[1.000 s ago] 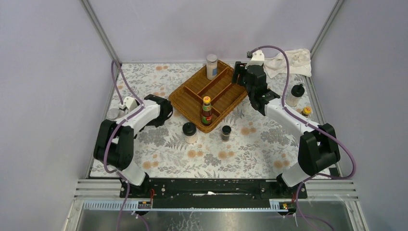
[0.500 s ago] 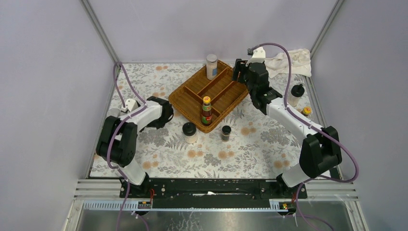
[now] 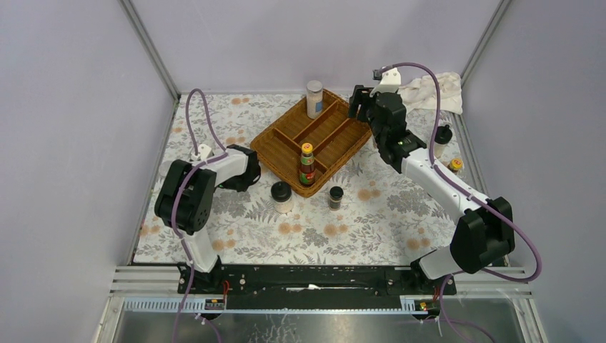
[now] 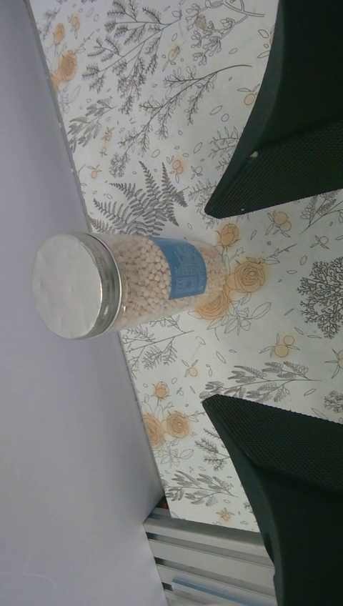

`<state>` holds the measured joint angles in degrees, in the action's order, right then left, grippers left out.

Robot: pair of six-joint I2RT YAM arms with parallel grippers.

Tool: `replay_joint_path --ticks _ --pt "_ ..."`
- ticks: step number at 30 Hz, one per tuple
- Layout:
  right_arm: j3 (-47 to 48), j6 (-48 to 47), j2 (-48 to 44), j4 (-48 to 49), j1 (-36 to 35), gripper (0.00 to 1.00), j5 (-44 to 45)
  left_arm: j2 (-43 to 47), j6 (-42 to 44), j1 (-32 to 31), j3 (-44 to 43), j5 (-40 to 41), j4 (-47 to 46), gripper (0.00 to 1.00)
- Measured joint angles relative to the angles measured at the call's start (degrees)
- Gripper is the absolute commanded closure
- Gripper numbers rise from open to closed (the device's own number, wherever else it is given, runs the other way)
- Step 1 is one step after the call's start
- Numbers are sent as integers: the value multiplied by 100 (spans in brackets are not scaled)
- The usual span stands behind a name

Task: Organize the condiment bottles
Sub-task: Pick up the bottle from the center of the board.

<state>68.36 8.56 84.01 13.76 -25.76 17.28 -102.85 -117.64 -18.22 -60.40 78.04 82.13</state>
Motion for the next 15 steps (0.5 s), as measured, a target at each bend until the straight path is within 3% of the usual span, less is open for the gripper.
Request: replay_joint_path --ticks 15 --pt "-63 -79 -7 -79 -50 28 0 -127 -28 417 2 616 7 1"
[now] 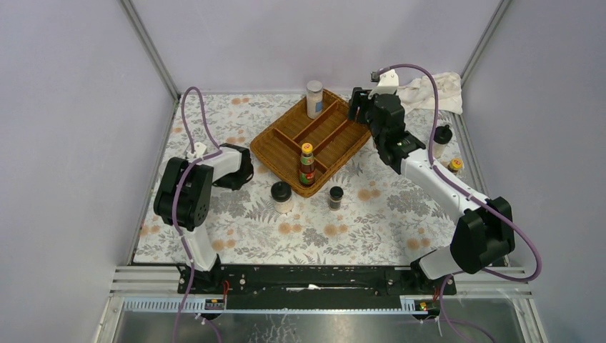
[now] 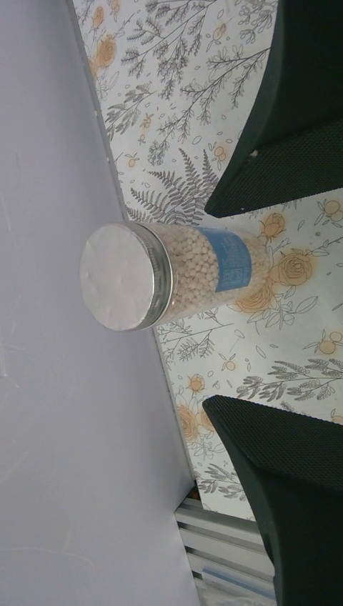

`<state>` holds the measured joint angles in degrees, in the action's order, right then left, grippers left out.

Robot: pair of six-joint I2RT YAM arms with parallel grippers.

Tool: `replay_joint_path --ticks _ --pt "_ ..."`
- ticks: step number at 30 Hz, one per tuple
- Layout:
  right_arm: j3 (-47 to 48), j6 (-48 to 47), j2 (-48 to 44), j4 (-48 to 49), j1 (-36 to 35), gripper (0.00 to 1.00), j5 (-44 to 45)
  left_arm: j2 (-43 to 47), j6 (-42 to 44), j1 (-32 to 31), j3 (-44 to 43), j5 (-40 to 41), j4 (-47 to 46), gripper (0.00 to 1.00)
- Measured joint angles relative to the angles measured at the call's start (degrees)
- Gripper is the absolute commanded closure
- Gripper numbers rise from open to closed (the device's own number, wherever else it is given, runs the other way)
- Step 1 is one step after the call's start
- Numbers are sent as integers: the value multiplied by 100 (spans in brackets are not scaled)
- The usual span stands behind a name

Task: Organize the condiment bottles
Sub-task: Pick up the bottle from the center of the board.

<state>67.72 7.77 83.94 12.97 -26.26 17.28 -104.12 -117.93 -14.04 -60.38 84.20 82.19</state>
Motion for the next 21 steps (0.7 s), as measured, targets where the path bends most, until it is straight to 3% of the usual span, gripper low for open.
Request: replay_joint_path --ticks 12,21 --pt "0 -48 0 -4 -85 28 7 -133 -2 -31 -177 184 9 1" --pt "2 -63 0 -4 -151 28 11 31 109 -1008 -442 267 11 1"
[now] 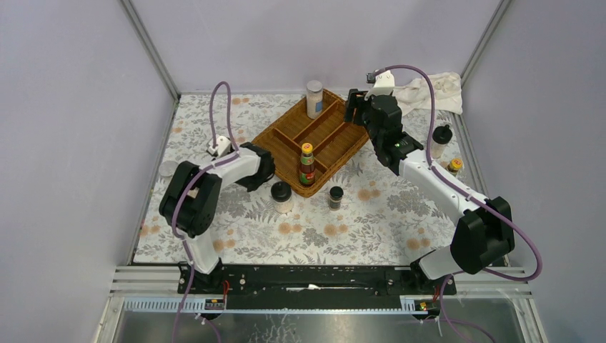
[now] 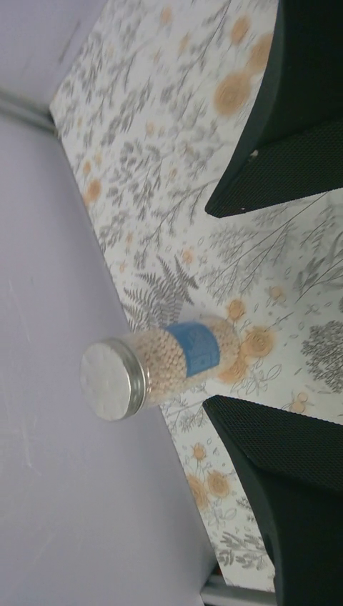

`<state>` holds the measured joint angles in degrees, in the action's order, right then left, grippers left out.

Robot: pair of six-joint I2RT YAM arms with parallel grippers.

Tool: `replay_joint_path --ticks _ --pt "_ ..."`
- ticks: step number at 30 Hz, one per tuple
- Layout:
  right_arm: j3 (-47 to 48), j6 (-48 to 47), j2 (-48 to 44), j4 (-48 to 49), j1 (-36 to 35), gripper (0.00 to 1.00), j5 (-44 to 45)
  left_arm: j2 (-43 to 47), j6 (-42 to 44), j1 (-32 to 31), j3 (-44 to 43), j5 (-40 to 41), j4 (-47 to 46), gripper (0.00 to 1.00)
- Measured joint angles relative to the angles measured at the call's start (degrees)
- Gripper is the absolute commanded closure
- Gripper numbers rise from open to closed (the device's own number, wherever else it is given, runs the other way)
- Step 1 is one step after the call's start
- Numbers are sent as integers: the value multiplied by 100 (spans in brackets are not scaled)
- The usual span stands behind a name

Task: Organize the condiment bottles
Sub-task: Pick up the bottle from the center of the board.

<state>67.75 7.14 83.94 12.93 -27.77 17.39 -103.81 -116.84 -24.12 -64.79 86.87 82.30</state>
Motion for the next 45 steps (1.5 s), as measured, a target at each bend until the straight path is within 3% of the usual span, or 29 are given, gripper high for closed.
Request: replay_joint_path --ticks 5,10,13,17,21,27,35,45 --pt "0 -24 0 4 -4 28 4 380 345 -614 -9 -240 0 1" --pt "0 -28 2 24 -4 28 2 866 1276 -887 -17 -931 -44 1" --pt "0 -26 2 61 -4 27 -4 1423 2208 -881 -2 -1318 -299 1" --pt "0 -26 2 101 -4 27 -7 2594 4140 -769 138 -1980 -1572 1" --pt "-2 -35 2 129 -4 27 -4 3407 5626 -184 192 -2708 -2693 1" --pt "-83 -44 0 245 -4 27 -7 3375 6850 715 212 -3425 -3362 1" --pt "-210 -44 0 341 -4 26 -4 3156 7444 2002 352 -4385 -3810 1" --pt "-372 -42 0 518 -4 25 -4 2787 7549 3082 184 -5145 -3810 1"
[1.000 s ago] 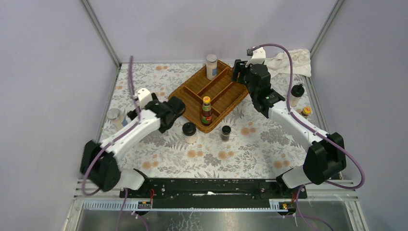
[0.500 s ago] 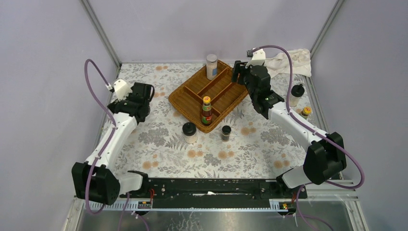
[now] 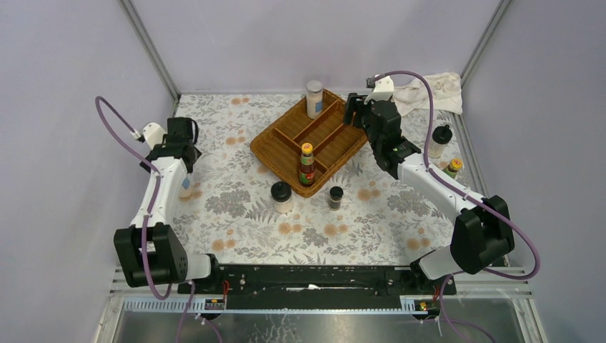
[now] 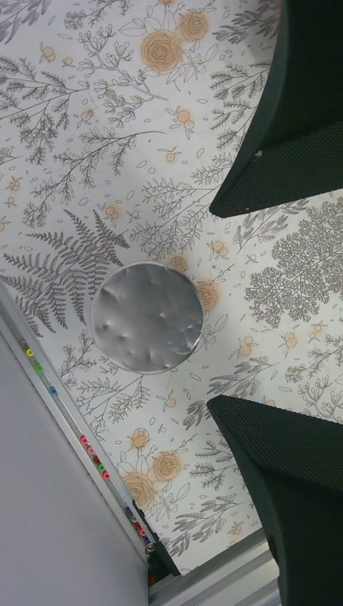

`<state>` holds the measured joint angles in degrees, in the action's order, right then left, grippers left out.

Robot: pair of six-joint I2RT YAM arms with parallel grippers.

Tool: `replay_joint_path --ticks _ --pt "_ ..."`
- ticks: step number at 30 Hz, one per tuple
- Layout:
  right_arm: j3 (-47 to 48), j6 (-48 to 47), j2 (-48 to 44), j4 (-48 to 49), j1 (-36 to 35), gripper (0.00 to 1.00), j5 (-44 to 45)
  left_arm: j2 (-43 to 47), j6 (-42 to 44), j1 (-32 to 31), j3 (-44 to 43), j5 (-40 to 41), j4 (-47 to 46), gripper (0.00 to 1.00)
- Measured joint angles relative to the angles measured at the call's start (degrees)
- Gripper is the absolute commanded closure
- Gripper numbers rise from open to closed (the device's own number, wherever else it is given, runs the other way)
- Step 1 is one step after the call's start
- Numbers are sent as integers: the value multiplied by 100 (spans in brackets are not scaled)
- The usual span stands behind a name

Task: Organize the condiment bottles
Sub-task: Pick up the bottle from the center of the board.

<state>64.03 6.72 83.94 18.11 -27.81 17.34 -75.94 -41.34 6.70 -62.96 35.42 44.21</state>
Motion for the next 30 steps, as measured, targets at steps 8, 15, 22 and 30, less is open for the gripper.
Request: replay_joint_path --ticks 8,15,22,30 --pt "-37 2 0 66 0 25 -4 -138 -4 358 -17 -400 -2 1" --pt "-37 4 0 74 0 25 -7 -238 -7 581 -26 -496 -68 2" --pt "-37 4 37 151 0 25 -9 -382 -33 734 -24 -544 -269 2" --pt "-37 4 70 190 0 25 -11 -658 -116 837 -24 -592 -431 5"
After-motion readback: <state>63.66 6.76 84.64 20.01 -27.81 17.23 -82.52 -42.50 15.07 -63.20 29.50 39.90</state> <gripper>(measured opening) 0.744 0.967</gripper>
